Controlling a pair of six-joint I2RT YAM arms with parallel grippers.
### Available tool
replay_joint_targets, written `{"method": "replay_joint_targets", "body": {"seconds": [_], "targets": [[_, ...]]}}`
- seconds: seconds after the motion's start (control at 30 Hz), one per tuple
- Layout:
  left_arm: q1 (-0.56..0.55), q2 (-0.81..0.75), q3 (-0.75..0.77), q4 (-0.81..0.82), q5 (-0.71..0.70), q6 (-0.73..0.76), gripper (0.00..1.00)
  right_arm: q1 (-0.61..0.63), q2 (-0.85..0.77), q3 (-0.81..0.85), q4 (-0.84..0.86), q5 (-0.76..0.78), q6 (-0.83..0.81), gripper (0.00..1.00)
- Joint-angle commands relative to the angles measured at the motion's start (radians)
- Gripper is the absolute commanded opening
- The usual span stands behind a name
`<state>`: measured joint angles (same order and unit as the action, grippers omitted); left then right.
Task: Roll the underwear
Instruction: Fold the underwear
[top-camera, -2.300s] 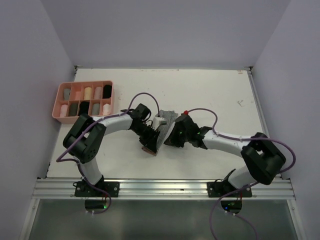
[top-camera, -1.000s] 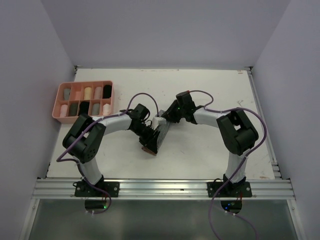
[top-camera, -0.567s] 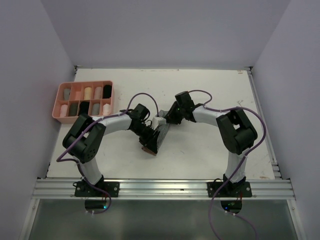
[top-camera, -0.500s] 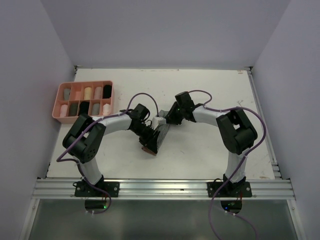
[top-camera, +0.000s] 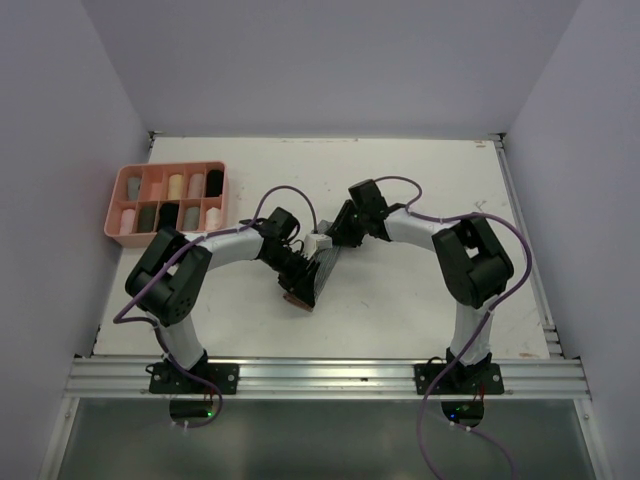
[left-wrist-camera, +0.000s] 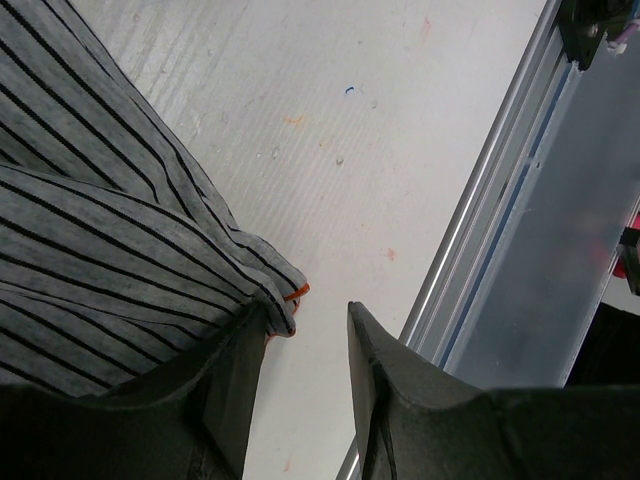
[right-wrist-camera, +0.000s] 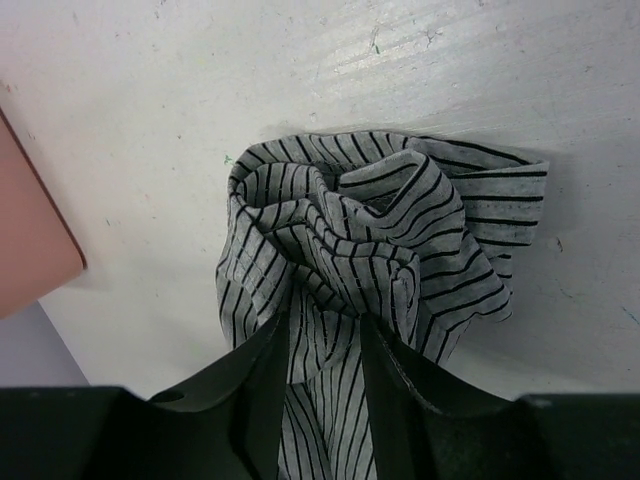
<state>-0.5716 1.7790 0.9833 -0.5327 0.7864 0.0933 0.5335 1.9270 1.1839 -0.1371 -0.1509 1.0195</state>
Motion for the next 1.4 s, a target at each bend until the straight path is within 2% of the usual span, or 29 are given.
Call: {"method": "replay_joint_targets", "body": {"seconds": [0.0,0.13,0.43,0.57,0.93,1.37], "targets": [[-0.001,0.053,-0.035,0.01,-0.127,0.028,0.45,0.0,-0.006,0.039,-0.027,0.002,-0.021,0.38],[-0.001,0.051,-0.034,0.011,-0.125,0.028,0.45,0.0,0.01,0.048,-0.021,-0.012,-0.033,0.29],[0.001,0.056,-0.037,0.01,-0.13,0.028,0.45,0.0,0.047,0.08,-0.038,-0.056,-0.055,0.19],[0.001,0.056,-0.035,0.01,-0.13,0.028,0.45,-0.001,0.033,0.08,-0.036,-0.055,-0.058,0.0],[0.001,0.06,-0.035,0.007,-0.131,0.028,0.45,-0.05,-0.106,0.028,0.004,-0.01,-0.084,0.0],[0.001,0.059,-0.037,0.005,-0.128,0.028,0.46,-0.109,-0.149,-0.03,-0.036,-0.006,-0.125,0.0]]}}
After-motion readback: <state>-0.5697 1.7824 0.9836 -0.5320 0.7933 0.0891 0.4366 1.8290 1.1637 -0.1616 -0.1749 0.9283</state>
